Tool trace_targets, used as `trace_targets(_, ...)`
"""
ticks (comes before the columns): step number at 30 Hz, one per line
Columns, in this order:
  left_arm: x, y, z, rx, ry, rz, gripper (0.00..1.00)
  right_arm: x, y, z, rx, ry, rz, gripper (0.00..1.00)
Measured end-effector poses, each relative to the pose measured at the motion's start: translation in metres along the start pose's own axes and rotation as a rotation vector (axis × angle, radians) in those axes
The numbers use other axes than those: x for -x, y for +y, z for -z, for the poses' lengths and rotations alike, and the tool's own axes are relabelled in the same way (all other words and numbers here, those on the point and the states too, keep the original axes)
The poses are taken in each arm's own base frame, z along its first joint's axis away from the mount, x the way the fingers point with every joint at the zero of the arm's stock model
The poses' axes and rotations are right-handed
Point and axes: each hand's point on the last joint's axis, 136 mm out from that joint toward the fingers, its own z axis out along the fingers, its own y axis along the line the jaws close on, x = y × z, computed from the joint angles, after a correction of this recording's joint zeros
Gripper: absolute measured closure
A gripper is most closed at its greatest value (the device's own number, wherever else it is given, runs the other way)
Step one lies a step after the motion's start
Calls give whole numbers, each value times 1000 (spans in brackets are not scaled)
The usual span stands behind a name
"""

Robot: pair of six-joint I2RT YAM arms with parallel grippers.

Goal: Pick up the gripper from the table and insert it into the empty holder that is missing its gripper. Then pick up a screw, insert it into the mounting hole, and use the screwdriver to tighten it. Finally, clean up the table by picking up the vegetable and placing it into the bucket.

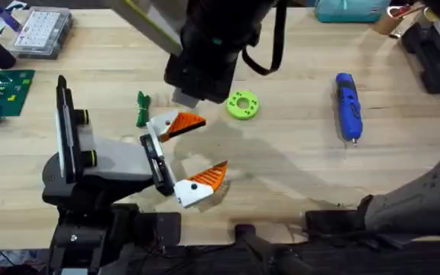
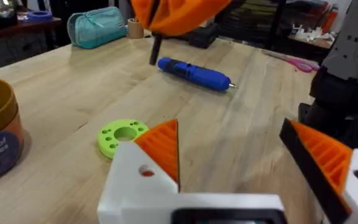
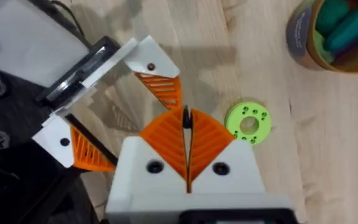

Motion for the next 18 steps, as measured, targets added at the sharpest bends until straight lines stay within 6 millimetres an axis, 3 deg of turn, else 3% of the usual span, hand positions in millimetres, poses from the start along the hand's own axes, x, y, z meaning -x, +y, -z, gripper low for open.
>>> trace_targets(18, 0, 0, 0, 0, 0, 0, 9, 0, 18, 0, 86, -15, 236, 995)
